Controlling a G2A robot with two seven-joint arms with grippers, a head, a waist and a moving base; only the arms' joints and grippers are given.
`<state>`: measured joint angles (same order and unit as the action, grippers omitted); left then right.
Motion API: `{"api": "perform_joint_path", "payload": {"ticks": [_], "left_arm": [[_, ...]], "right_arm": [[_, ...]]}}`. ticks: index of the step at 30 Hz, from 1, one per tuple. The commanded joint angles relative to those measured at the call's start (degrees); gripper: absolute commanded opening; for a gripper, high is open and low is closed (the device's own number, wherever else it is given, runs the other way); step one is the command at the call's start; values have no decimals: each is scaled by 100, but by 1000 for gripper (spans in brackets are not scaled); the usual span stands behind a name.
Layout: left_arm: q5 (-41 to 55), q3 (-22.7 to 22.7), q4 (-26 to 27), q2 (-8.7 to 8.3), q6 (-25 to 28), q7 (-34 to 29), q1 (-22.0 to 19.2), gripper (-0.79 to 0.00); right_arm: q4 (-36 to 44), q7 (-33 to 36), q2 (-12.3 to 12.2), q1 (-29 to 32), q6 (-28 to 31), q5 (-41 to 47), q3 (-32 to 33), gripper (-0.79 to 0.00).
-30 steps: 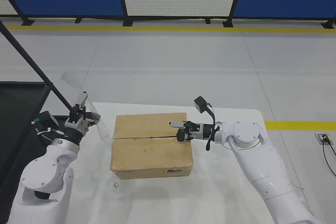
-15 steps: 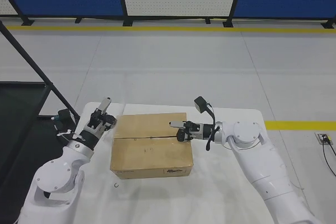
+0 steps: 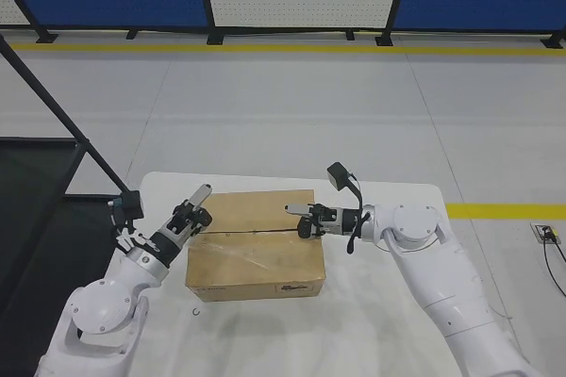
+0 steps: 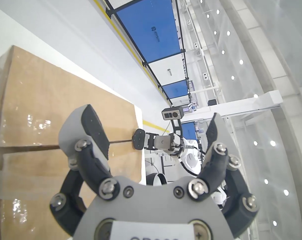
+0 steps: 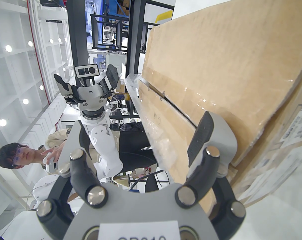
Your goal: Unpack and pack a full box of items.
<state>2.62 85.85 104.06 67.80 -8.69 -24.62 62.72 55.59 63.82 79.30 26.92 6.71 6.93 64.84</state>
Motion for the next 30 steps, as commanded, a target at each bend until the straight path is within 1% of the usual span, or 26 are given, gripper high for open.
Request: {"api": "perform_joint_path", "payload": {"ticks": [1, 8, 11, 18, 21, 25, 30], "left_arm": [[-7, -15, 11, 2, -19, 53, 4, 0], [175, 3, 92, 17, 7, 262, 26, 0], [369, 66, 194, 24, 49, 348, 67, 0], [765, 281, 456, 38, 253, 621, 213, 0], [1119, 604, 626, 38, 462, 778, 388, 0], [1394, 1114, 836, 19, 691, 840, 741, 0], [1731, 1862, 1060, 2, 1022, 874, 1331, 0]], "right_arm": [[0, 0, 0, 0, 0, 0, 0, 0], [0, 0, 0, 0, 0, 0, 0, 0], [203, -91, -21, 165, 57, 34, 26, 0], [470, 213, -112, 323, 245, 119, 151, 0], [557, 443, -168, 409, 352, 245, 268, 0], [671, 805, -244, 520, 474, 362, 402, 0], [797, 1148, -324, 605, 482, 409, 474, 0]]}}
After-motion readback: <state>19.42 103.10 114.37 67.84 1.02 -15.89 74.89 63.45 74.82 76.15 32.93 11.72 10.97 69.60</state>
